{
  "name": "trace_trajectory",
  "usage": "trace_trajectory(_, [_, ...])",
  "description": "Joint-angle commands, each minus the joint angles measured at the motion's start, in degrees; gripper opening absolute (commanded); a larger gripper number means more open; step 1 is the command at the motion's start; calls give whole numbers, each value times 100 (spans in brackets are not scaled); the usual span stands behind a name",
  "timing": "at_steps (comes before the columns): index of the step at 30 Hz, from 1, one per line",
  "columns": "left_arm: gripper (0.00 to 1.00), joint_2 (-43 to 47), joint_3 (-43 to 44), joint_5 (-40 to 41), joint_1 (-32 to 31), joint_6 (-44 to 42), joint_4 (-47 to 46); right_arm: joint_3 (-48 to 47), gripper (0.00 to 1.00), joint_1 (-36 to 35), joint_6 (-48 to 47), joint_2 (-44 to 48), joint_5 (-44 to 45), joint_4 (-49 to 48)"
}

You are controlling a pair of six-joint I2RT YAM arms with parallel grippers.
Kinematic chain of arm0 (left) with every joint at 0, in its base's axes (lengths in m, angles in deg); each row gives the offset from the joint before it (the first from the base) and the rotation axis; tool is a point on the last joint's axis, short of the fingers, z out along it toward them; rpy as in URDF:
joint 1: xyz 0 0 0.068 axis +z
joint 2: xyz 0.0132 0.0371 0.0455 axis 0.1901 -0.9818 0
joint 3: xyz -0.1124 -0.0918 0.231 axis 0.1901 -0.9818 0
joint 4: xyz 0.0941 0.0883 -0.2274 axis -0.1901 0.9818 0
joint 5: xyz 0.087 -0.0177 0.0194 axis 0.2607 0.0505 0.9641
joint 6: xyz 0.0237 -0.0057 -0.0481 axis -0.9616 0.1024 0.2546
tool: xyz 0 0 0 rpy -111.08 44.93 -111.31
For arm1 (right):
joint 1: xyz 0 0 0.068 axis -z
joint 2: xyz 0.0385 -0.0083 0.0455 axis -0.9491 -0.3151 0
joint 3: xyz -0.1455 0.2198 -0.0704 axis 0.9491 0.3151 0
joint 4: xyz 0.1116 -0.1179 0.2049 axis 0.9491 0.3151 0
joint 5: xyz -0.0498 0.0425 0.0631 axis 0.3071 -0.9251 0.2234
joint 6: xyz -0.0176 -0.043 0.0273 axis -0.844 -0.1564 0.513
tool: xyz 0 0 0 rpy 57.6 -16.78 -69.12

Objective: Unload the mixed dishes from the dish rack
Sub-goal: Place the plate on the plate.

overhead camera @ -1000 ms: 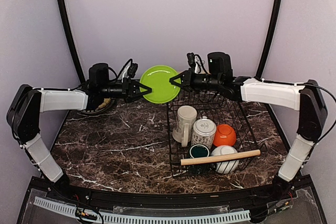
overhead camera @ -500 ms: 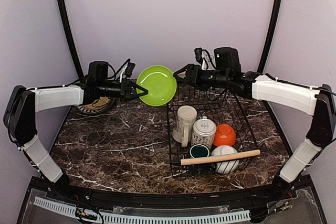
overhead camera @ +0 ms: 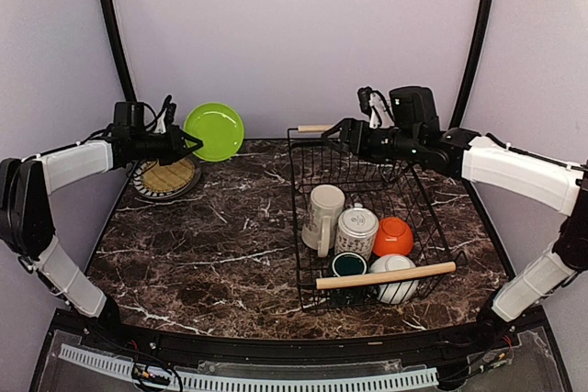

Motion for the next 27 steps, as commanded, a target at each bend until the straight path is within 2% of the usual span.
trace_trajectory(1, [1,-18,321,962,515,-332,1129,256,78,17,-95,264,231,10])
trace_trajectory(11, [1,-663,584,1308,1542,-257,1680,438,78,18,-220,474,373,68])
trace_trajectory(19, [1,-1249,752,1037,1839,-121,1596,548,79,22,-352,641,572,156])
trace_trajectory(27, [4,-1667,1015,1193,1930,-235,1684,755,79,17,-331,793,626,96])
